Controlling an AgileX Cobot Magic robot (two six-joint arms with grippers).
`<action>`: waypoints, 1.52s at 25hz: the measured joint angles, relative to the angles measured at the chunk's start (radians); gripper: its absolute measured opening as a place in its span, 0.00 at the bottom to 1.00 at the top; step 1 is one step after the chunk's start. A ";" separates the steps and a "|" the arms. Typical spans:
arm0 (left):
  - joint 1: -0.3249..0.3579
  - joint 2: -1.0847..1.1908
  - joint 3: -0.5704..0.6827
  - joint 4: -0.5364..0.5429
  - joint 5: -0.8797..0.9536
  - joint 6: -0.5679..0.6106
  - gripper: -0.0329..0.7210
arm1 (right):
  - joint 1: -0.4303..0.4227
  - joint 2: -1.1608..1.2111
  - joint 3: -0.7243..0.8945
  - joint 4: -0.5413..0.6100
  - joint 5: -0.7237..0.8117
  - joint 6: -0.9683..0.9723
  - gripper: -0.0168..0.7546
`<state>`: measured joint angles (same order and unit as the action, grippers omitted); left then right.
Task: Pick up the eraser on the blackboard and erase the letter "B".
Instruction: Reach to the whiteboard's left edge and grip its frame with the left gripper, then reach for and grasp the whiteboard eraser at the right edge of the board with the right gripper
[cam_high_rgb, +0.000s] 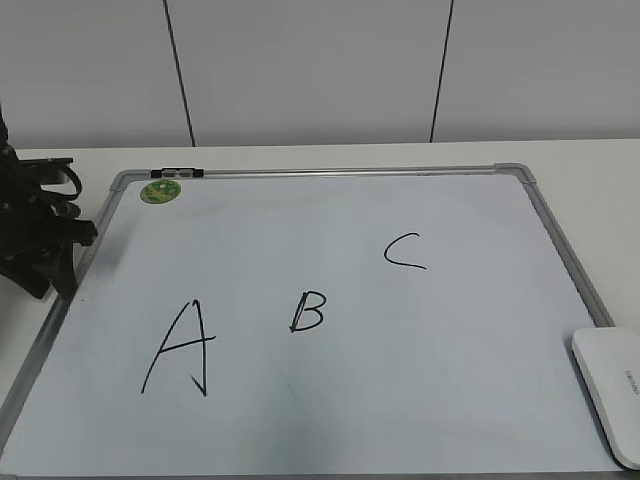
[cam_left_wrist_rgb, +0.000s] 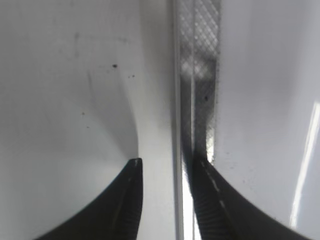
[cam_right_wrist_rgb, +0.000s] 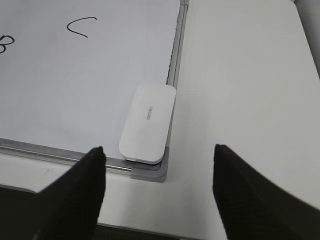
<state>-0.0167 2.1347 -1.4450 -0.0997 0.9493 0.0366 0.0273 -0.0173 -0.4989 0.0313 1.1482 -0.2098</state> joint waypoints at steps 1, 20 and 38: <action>0.000 0.003 -0.002 0.000 0.000 0.000 0.40 | 0.000 0.000 0.000 0.000 0.000 0.000 0.67; 0.000 0.003 -0.004 -0.023 0.008 -0.001 0.07 | 0.000 0.000 0.000 0.000 0.000 0.020 0.67; 0.000 0.005 -0.008 -0.014 0.018 -0.002 0.07 | 0.004 0.596 -0.154 0.143 0.023 0.070 0.72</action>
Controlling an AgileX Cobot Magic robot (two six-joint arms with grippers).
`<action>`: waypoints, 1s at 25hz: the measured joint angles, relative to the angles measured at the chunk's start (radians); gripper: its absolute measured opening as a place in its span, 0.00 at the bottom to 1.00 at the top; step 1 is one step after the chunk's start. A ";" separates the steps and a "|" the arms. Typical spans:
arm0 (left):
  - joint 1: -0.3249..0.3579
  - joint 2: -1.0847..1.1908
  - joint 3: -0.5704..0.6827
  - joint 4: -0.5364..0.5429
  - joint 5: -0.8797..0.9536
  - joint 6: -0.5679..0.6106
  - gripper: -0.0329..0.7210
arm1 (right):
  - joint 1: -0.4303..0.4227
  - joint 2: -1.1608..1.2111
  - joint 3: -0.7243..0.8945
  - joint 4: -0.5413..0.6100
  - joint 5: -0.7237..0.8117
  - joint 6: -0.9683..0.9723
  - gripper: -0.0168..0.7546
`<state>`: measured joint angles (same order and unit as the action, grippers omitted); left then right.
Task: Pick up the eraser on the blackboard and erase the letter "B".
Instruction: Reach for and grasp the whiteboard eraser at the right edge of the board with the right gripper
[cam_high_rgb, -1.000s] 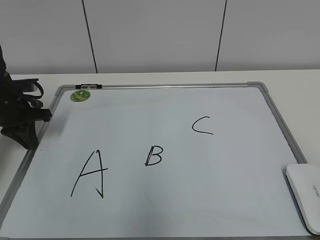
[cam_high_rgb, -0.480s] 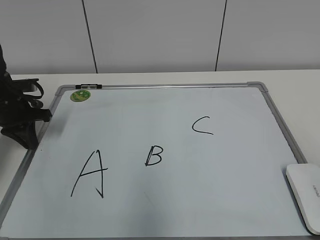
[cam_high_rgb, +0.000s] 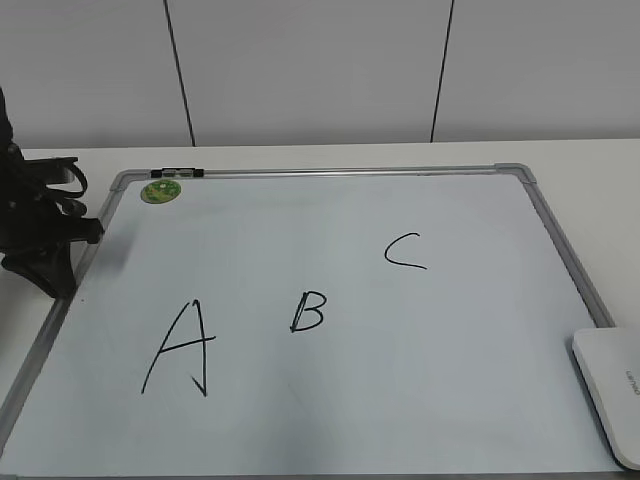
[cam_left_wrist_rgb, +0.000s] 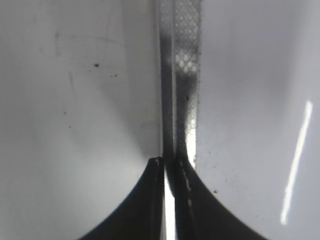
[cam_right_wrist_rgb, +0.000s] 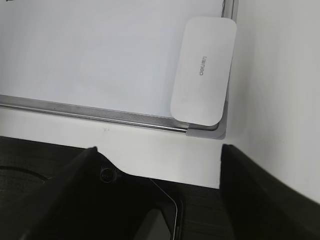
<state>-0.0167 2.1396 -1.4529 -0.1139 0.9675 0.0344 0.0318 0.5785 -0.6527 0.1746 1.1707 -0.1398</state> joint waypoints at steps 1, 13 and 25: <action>0.000 0.000 0.000 0.000 0.001 0.000 0.07 | 0.000 0.009 0.000 0.002 -0.009 0.005 0.74; -0.002 0.000 0.000 0.002 0.001 0.000 0.07 | 0.000 0.317 0.000 0.095 -0.094 0.020 0.88; -0.002 0.000 0.000 0.003 0.001 0.000 0.08 | 0.023 0.566 -0.006 0.035 -0.220 0.044 0.88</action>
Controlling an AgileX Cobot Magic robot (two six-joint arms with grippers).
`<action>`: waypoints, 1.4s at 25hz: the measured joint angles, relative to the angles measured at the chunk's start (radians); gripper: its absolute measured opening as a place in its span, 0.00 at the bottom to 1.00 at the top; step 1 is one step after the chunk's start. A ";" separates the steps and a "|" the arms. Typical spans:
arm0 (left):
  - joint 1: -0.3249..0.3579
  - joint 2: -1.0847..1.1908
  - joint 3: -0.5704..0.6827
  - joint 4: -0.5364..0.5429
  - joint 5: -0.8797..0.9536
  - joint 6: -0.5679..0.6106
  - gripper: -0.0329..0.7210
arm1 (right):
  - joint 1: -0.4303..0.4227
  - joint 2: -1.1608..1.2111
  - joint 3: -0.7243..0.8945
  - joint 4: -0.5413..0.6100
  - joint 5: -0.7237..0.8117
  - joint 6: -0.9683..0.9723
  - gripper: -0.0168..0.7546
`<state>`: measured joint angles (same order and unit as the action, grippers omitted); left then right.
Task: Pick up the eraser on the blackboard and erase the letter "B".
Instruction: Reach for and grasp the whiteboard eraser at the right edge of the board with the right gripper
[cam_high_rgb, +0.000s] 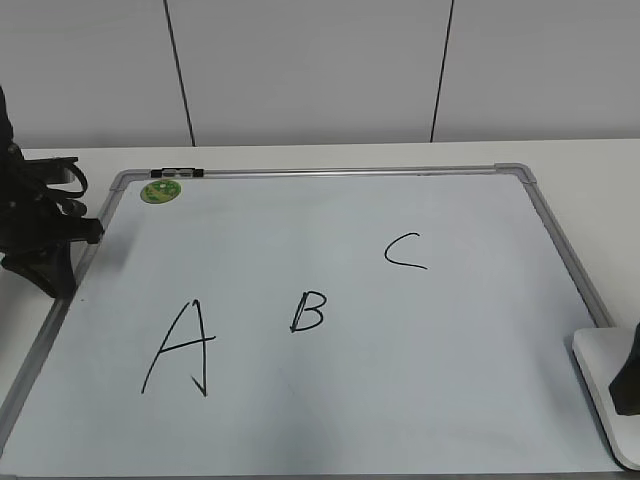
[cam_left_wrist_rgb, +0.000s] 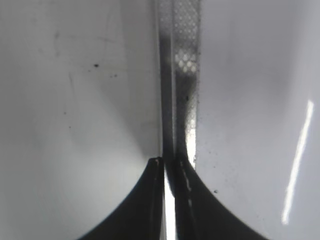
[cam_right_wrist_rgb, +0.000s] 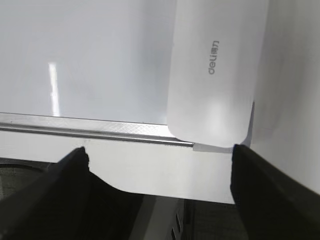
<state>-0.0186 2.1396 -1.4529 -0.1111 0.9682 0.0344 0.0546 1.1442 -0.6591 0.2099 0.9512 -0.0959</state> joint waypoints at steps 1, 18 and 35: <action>0.000 0.000 0.000 0.002 0.000 0.000 0.08 | 0.000 0.029 -0.002 -0.001 -0.014 0.000 0.88; 0.000 0.000 -0.001 0.002 0.000 0.000 0.09 | 0.000 0.316 -0.124 -0.168 -0.100 0.142 0.88; 0.000 0.000 -0.001 0.002 0.000 0.000 0.10 | 0.065 0.442 -0.145 -0.249 -0.167 0.237 0.88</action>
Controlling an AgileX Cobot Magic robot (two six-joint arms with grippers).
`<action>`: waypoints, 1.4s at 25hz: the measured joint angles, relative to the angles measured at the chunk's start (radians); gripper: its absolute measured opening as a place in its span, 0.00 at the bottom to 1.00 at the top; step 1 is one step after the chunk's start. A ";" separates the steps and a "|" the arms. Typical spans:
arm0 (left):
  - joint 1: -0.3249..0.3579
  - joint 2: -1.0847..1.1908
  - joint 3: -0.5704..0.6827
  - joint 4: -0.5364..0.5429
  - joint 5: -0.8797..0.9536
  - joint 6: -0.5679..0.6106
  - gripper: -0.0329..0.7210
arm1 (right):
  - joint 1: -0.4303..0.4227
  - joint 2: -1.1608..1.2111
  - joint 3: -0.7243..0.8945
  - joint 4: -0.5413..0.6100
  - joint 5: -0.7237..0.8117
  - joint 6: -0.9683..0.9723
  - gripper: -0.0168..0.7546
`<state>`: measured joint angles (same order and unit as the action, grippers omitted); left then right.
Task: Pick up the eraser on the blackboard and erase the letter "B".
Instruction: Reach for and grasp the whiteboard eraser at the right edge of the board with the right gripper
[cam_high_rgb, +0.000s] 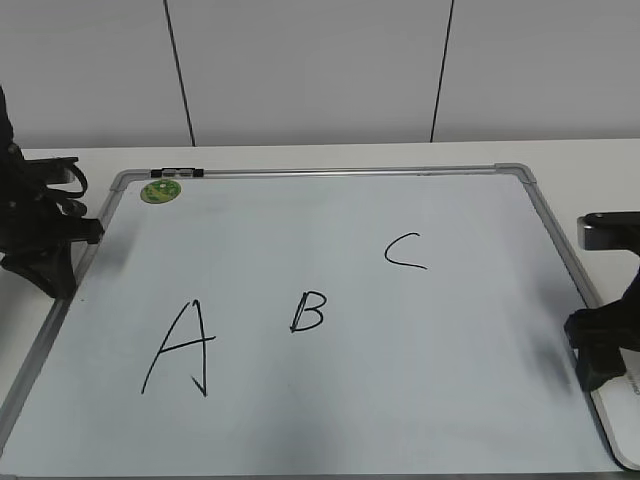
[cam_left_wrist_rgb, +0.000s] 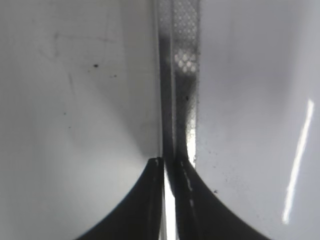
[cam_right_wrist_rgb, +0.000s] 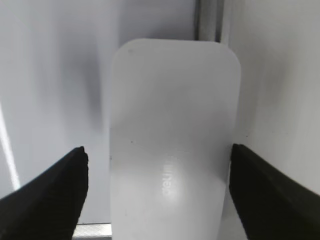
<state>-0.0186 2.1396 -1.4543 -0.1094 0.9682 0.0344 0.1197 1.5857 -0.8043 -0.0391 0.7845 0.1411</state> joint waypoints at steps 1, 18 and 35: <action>0.000 0.000 0.000 0.000 0.000 0.000 0.10 | 0.002 0.008 0.000 -0.022 -0.001 0.028 0.88; 0.000 0.000 0.000 0.000 0.000 0.002 0.12 | 0.006 0.082 -0.002 -0.056 -0.039 0.084 0.84; 0.000 0.000 0.000 -0.002 0.000 0.002 0.12 | 0.006 0.082 -0.004 -0.058 -0.033 0.085 0.69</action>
<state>-0.0186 2.1396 -1.4543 -0.1113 0.9682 0.0363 0.1259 1.6681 -0.8087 -0.0967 0.7519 0.2257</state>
